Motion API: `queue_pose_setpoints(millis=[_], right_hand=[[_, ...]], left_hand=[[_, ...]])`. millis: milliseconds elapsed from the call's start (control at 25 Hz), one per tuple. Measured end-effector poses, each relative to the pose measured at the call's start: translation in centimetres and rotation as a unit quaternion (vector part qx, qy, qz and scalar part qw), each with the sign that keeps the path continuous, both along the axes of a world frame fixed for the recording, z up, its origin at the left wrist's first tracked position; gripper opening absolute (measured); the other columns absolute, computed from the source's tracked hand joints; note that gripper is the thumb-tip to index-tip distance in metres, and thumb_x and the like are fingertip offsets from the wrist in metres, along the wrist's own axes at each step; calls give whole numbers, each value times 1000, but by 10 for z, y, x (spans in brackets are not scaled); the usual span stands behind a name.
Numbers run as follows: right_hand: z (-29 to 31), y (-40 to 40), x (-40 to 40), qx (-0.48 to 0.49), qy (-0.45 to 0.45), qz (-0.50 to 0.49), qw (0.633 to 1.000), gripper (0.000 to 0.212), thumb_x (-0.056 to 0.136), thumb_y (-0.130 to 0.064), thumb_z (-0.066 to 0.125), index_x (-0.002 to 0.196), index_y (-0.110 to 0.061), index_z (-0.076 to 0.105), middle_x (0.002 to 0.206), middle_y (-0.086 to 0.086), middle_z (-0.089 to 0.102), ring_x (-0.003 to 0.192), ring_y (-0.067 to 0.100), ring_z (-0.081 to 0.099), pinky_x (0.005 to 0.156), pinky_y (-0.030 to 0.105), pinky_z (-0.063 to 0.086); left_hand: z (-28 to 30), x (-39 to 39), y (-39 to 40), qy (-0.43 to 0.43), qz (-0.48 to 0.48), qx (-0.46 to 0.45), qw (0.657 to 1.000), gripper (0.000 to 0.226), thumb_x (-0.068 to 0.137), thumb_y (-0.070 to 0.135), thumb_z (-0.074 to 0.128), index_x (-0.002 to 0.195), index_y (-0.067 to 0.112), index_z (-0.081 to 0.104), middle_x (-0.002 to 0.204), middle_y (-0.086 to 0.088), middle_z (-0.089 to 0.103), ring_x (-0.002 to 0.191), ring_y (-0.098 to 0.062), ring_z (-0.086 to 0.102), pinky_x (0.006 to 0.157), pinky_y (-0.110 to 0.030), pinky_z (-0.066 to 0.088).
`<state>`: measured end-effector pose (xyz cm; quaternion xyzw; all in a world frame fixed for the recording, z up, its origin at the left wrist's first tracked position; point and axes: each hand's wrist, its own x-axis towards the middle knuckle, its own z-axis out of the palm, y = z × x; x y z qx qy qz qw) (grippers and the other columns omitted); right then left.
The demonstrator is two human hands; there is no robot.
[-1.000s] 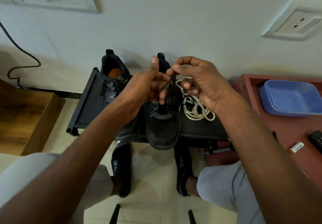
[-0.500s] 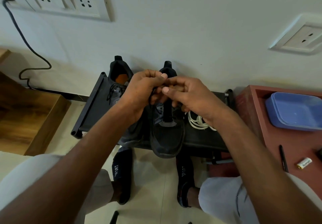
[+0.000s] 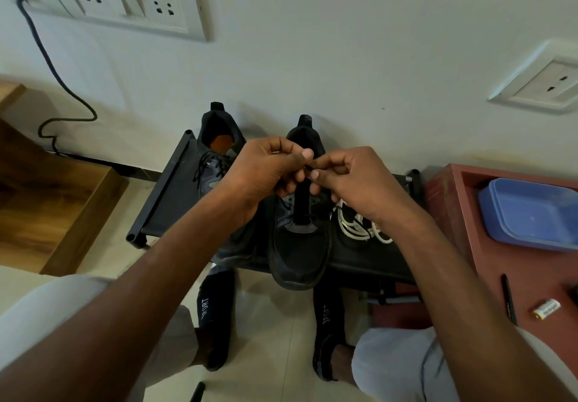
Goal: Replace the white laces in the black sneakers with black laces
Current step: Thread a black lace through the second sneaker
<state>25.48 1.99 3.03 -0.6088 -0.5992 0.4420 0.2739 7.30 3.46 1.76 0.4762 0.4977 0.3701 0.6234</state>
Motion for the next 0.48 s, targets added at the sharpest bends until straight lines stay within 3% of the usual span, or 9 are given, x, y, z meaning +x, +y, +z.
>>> queue_pose_setpoints(millis=[80,200,280,360,480], right_hand=[[-6,1,5,-8,-61,-7,998,18,98,-11,67,98,-26,77,76,0,78,59,10,64,64,33,55],[-10,-2,1,-15,-40,21,999,18,98,-11,69,105,-26,76,75,3,76,58,16,66,59,28,53],[-11,-3,-1,-8,-52,31,998,13,101,-17,67,105,-24,77,71,3,75,54,9,62,56,23,48],[-16,-3,0,21,-138,46,989,18,101,-18,65,101,-28,80,74,-4,74,58,2,63,60,21,50],[-25,-4,-3,39,-212,50,975,19,97,-19,64,94,-28,80,85,-9,72,71,9,69,73,36,61]], left_hand=[[-3,-2,1,23,-14,13,1000,12,101,12,65,104,1,68,81,-13,72,65,-21,64,60,-30,53],[-5,-4,3,100,-49,26,993,10,103,6,60,104,0,68,83,-15,76,68,-22,70,62,-30,58],[-5,-7,4,164,-73,41,983,9,102,8,63,101,2,69,80,-14,76,65,-22,70,61,-31,58],[-7,-12,6,203,-70,62,975,7,99,8,67,98,2,70,76,-12,76,65,-23,71,65,-35,59],[-10,-14,7,250,-63,95,961,4,96,8,70,94,7,72,75,-7,76,69,-16,73,67,-28,58]])
